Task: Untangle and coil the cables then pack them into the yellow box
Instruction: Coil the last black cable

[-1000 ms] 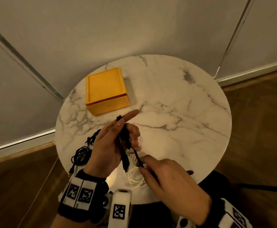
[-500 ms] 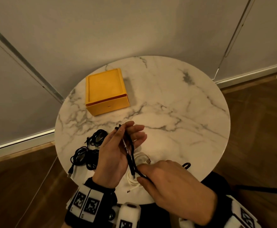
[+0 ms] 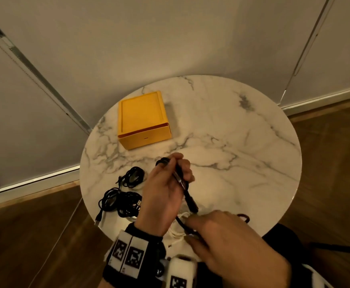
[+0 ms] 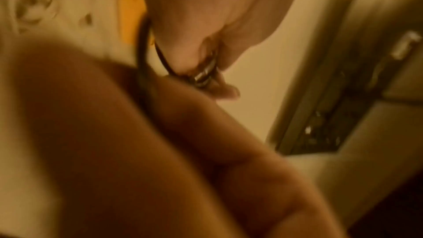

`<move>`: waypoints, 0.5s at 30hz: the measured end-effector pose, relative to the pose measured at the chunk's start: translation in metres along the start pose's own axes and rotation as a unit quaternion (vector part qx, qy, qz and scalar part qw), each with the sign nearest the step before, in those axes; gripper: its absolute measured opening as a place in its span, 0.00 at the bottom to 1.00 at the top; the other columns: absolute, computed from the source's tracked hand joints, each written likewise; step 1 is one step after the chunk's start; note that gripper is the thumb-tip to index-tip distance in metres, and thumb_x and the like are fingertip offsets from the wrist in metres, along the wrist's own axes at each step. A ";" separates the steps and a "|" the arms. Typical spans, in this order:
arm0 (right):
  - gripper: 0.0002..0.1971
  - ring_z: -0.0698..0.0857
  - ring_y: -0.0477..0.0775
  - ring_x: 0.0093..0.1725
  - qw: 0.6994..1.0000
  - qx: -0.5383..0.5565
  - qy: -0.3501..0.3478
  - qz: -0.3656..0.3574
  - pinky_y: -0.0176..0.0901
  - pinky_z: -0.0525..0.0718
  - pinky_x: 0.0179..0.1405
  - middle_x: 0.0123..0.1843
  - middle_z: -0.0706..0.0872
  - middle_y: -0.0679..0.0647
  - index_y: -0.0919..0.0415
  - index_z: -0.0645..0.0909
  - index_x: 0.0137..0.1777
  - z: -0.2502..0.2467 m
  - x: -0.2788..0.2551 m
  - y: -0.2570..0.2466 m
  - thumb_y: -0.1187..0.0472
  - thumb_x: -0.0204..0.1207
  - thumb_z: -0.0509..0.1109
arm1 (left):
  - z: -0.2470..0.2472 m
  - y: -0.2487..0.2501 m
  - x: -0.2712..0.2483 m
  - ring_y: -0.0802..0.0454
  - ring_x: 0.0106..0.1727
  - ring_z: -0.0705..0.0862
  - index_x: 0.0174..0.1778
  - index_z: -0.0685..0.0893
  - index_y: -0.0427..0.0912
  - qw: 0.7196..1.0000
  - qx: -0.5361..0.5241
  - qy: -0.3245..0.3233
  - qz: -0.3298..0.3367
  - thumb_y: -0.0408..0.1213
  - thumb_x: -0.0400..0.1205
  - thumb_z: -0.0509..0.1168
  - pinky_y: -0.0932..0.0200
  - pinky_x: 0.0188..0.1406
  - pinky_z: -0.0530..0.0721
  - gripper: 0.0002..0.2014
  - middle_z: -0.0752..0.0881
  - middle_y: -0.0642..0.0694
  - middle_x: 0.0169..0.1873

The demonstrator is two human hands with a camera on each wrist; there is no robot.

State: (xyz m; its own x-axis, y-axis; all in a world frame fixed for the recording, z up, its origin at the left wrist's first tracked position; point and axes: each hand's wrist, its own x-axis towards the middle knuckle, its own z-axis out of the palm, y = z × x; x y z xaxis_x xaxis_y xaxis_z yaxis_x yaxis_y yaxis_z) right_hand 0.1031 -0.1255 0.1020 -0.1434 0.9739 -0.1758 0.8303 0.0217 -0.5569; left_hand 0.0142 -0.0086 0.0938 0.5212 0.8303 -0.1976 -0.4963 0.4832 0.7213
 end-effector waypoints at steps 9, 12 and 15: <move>0.11 0.82 0.49 0.34 0.993 -0.027 0.107 -0.044 0.52 0.82 0.30 0.34 0.81 0.42 0.47 0.80 0.38 -0.040 -0.008 0.022 0.44 0.73 0.62 | -0.010 0.003 -0.019 0.50 0.37 0.87 0.45 0.83 0.31 0.870 0.453 -0.192 -0.031 0.37 0.85 0.57 0.60 0.40 0.84 0.14 0.88 0.45 0.33; 0.13 0.75 0.42 0.28 0.989 0.010 0.132 -0.068 0.49 0.79 0.26 0.28 0.75 0.39 0.47 0.75 0.35 -0.051 -0.010 0.027 0.39 0.68 0.66 | 0.002 0.007 -0.026 0.49 0.25 0.78 0.33 0.81 0.36 0.872 0.426 -0.220 -0.103 0.43 0.84 0.57 0.62 0.29 0.79 0.18 0.80 0.39 0.24; 0.15 0.82 0.45 0.29 0.976 0.105 0.166 -0.096 0.47 0.80 0.28 0.29 0.83 0.43 0.52 0.79 0.37 -0.061 -0.012 0.035 0.43 0.69 0.77 | 0.014 0.004 -0.028 0.52 0.17 0.62 0.28 0.77 0.37 0.860 0.419 -0.247 -0.154 0.51 0.88 0.47 0.61 0.22 0.63 0.29 0.68 0.43 0.16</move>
State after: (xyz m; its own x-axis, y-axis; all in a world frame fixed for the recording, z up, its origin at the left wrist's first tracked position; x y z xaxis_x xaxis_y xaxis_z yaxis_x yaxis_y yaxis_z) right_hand 0.1668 -0.1229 0.1340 -0.0735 0.9767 0.2014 0.6716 0.1978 -0.7140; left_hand 0.0078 -0.0336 0.1117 0.8728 0.3786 -0.3082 0.2851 0.1172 0.9513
